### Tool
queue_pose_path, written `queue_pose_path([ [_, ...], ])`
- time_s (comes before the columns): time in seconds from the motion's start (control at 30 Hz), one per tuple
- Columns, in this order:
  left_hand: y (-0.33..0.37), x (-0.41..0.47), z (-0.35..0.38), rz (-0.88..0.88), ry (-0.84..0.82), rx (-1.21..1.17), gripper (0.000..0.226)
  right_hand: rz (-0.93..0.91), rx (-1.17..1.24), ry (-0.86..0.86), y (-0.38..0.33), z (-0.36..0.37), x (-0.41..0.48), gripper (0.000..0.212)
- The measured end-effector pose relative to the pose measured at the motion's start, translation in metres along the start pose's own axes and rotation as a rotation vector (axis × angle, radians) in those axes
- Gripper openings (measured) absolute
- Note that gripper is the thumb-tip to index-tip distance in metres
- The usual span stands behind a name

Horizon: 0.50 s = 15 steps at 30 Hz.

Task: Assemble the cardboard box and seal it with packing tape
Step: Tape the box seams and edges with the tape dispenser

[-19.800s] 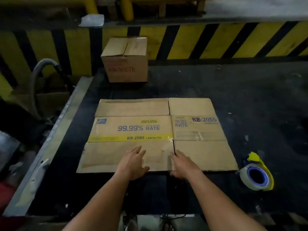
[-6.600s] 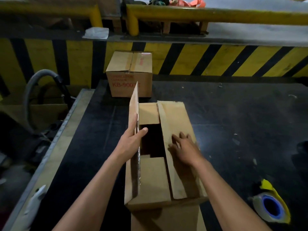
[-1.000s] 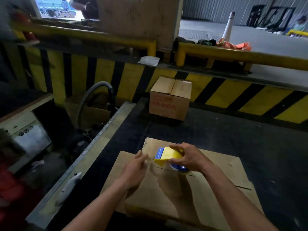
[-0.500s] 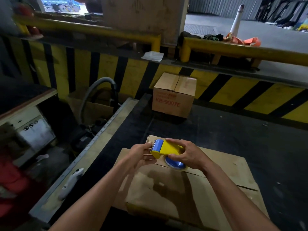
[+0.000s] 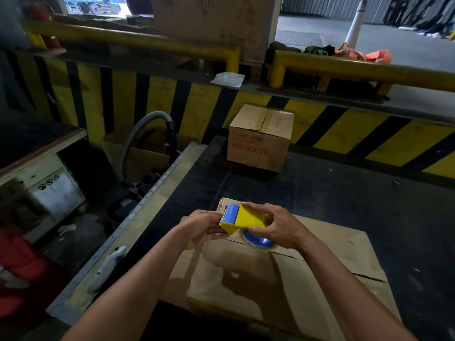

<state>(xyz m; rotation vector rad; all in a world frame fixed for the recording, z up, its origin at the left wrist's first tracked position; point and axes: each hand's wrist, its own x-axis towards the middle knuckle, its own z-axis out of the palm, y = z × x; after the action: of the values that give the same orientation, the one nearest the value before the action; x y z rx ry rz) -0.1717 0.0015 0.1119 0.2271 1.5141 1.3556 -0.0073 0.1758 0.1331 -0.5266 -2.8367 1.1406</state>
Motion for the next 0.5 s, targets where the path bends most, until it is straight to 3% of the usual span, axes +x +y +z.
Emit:
queue_pose_path([
  [0.23,0.011,0.000,-0.012,-0.050,-0.060,0.198,0.025,-0.074,0.010,0.053,0.000,0.004,-0.005,0.066],
  [0.5,0.020,0.005,-0.007,0.007,0.040,0.115,0.025,-0.103,-0.003,0.105,-0.007,-0.004,-0.002,0.072],
])
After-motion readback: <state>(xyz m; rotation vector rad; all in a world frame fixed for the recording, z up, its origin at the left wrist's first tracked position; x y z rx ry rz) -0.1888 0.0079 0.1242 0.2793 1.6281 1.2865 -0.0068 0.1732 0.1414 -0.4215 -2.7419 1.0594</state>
